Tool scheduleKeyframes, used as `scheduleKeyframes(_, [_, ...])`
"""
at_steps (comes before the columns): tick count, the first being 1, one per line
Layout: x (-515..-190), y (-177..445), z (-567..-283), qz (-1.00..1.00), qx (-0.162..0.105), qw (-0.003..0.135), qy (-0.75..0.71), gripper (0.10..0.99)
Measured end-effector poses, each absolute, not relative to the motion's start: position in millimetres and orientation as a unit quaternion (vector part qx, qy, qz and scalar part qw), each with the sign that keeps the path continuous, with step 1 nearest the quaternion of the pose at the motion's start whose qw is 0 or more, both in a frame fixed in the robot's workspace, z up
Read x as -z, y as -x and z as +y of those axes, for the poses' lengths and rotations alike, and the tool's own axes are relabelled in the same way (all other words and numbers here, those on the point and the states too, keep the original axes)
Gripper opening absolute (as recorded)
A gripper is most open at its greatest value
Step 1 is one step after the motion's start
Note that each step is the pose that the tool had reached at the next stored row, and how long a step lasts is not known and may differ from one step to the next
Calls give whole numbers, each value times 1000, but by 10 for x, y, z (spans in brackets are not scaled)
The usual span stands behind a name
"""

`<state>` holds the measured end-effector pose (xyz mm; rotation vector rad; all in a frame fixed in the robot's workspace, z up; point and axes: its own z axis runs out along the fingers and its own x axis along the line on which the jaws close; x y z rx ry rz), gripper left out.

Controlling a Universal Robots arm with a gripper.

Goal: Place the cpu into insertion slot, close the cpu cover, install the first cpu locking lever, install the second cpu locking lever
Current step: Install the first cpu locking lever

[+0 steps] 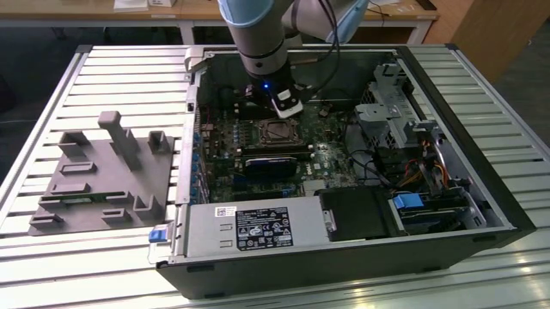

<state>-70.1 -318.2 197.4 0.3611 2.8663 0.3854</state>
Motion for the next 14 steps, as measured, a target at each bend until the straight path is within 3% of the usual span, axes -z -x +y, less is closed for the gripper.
scheduleKeyframes(14, [-1961,706,-3106,976,-119,117,-139,106])
